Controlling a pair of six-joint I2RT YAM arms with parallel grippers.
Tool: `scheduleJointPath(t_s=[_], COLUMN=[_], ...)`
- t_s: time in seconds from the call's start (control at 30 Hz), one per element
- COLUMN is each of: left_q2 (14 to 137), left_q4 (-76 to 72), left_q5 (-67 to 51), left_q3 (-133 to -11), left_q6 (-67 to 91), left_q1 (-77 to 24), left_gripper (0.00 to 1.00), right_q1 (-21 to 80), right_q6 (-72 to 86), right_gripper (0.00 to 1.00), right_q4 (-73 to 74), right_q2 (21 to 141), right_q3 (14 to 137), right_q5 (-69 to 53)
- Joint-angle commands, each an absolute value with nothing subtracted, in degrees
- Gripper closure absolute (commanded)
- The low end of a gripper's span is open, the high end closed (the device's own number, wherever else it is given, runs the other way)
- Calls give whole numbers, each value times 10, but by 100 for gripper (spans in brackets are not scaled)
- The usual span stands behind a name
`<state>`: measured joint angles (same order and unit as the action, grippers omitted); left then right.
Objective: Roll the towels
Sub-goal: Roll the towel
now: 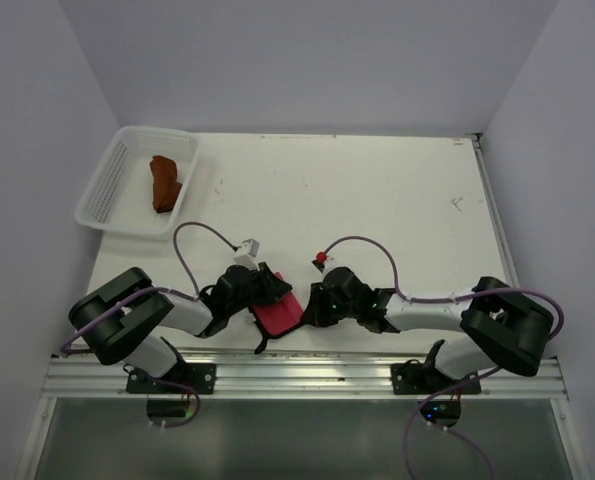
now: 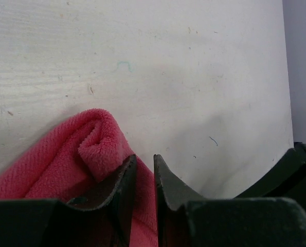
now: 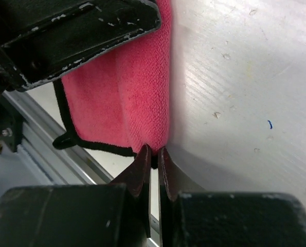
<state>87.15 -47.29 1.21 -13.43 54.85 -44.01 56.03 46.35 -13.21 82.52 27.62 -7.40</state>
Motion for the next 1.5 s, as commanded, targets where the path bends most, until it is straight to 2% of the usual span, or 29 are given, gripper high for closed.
scheduleJointPath(t_s=[0.0,0.33,0.87,1.47], left_q2=[856,837,801,743], left_q4=[-366,-287,-249,-207], left_q5=[64,77,68,70], left_q3=[-156,-223,-246,-250], left_q6=[513,496,497,497], left_q1=[-440,-435,-427,-425], left_gripper=[75,72,72,72], right_q1=[601,683,868,993], right_q6=[396,333,293,279], right_gripper=[100,100,100,100], right_q4=[-31,65,184,310], right_q2=[794,773,884,1019], right_q3=[300,356,475,601], right_q5=[33,216,460,624])
